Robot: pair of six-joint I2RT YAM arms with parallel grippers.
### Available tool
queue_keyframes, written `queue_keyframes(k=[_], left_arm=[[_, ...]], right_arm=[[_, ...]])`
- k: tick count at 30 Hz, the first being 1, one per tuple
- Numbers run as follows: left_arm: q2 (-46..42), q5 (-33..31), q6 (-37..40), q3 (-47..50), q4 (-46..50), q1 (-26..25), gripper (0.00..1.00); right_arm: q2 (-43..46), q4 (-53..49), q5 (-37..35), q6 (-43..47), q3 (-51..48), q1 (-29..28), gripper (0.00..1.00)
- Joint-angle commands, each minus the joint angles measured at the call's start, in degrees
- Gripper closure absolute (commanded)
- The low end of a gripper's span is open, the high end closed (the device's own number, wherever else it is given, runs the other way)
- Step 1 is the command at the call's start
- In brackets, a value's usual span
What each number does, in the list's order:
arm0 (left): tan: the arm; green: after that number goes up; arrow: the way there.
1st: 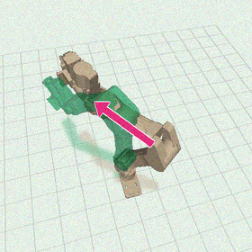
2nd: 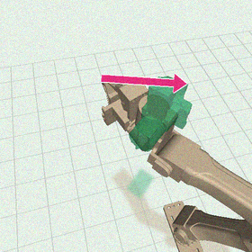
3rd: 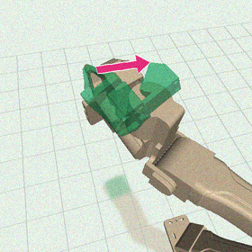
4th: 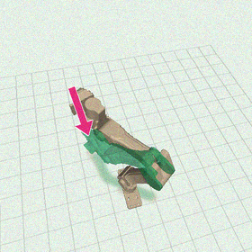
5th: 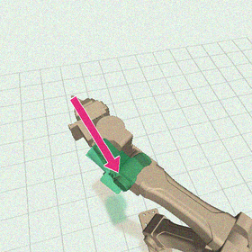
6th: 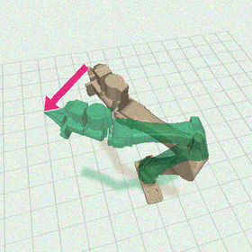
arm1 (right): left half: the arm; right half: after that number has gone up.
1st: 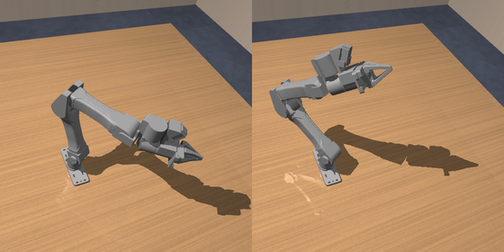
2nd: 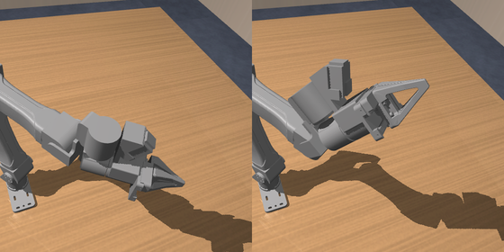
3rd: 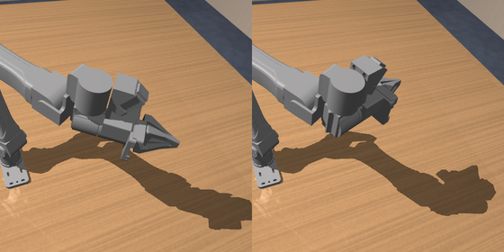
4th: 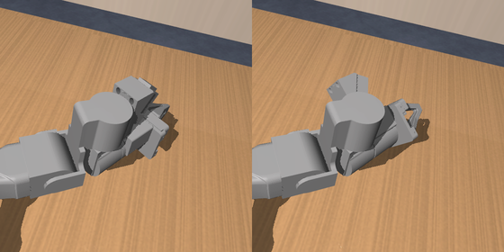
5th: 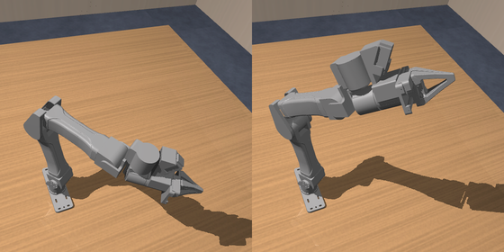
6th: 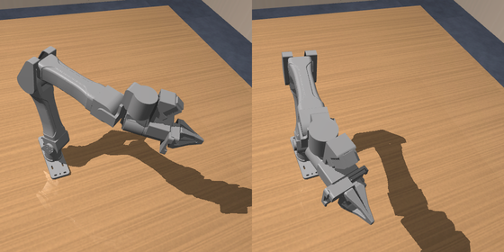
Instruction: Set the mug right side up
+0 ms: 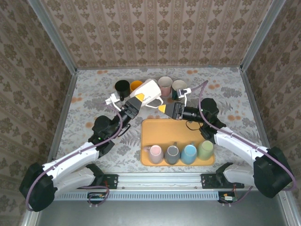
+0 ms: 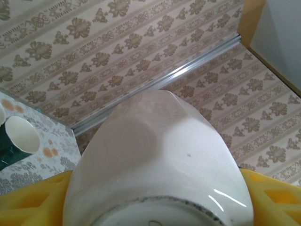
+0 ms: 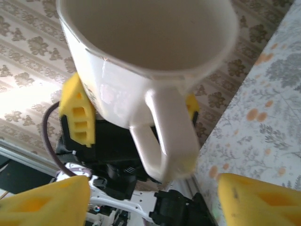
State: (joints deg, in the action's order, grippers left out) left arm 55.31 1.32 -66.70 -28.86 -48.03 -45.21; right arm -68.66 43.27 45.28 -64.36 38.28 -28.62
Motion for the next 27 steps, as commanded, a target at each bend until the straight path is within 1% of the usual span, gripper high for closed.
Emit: queue_keyframes(k=[1,4,6,9,13,14,16,17,21,22,23,24,25,27], left_arm=[[-1.9,2.9,-1.2,-2.8,-6.1,-0.4,1.00],[-2.0,2.7,-1.4,-2.2,-6.1,-0.5,1.00],[-2.0,2.8,-1.5,-1.9,-6.2,-0.7,1.00],[-1.5,3.4,-2.2,-1.7,-7.1,-1.1,1.00],[-0.4,4.0,-4.0,-1.5,-9.2,-1.6,1.00],[-0.5,4.0,-4.0,-1.5,-9.4,-1.7,1.00],[-0.7,4.0,-3.7,-1.6,-8.4,-1.8,1.00],[-0.9,4.2,-3.5,-1.8,-7.3,-1.9,1.00],[-1.7,5.0,-2.1,-2.0,-3.9,-1.9,1.00],[-1.7,5.3,-2.0,-1.9,-3.6,-1.9,0.99],[-1.5,5.4,-2.1,-2.0,-3.3,-1.9,0.94],[-1.4,5.6,-1.9,-2.0,-3.0,-1.9,0.84],[-1.5,5.6,-1.7,-2.0,-2.4,-1.8,0.70],[-2.1,5.5,-0.9,-1.7,-1.1,-1.7,0.50]], right_arm=[[-1.2,6.3,2.9,-3.1,2.4,0.2,0.40],[-2.0,9.4,2.9,-5.1,2.0,0.0,0.55],[-2.4,10.0,3.0,-5.5,2.1,-0.5,0.61],[-2.8,9.7,2.0,-5.7,2.0,-0.9,0.61],[-3.8,11.3,1.4,-6.5,2.2,-1.3,0.57],[-3.9,11.6,1.3,-6.6,2.2,-1.3,0.57],[-4.0,11.7,1.0,-6.3,2.2,-1.5,0.61],[-4.0,11.8,1.0,-6.2,2.1,-1.6,0.64],[-3.7,12.1,0.4,-5.9,1.8,-2.1,0.91],[-3.4,12.0,0.3,-5.8,1.6,-2.1,0.96],[-3.1,11.7,0.3,-5.8,1.4,-2.1,0.98],[-2.6,11.2,0.2,-5.6,1.4,-2.1,0.99],[-1.9,10.2,-0.1,-5.0,1.4,-2.1,0.99],[0.5,5.9,-1.0,-2.7,1.3,-2.1,0.99]])
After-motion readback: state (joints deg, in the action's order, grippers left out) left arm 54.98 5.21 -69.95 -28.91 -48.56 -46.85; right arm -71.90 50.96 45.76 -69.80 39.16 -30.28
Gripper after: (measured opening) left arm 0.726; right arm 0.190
